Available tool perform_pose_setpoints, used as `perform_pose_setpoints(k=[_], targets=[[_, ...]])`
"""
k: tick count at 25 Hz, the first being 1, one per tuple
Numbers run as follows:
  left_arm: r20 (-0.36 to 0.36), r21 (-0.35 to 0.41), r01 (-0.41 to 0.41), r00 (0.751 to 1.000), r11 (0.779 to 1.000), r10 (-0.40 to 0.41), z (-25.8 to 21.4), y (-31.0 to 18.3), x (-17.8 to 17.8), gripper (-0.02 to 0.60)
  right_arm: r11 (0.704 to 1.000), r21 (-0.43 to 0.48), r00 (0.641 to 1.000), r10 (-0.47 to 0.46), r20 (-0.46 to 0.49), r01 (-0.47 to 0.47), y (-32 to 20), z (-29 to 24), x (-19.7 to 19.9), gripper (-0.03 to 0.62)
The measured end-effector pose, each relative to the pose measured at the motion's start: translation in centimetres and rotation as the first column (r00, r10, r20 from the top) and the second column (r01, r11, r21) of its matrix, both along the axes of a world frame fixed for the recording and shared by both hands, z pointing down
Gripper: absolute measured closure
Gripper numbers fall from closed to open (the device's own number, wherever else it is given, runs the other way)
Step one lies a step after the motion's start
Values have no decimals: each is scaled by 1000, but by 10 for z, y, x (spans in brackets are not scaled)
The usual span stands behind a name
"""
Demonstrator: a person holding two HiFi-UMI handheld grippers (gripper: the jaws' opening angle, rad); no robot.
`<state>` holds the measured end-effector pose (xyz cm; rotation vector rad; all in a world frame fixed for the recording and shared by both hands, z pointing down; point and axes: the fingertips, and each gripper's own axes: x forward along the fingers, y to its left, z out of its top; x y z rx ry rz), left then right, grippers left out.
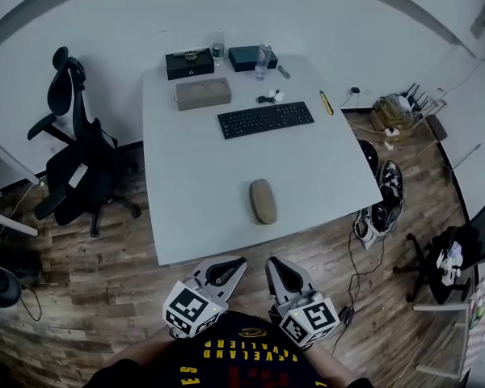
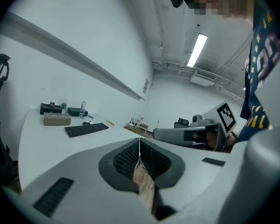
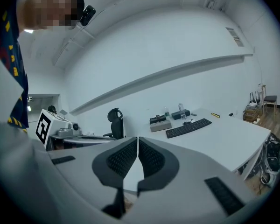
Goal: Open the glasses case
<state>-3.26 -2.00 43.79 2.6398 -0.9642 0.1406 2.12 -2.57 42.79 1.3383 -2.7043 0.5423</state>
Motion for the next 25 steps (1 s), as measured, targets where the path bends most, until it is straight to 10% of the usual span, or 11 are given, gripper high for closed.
perform_pose_setpoints(k=[25], targets=[[58, -79, 70, 996, 994, -66, 33, -114, 7, 568, 994, -99, 997, -58, -50, 53, -119, 34, 10, 572]])
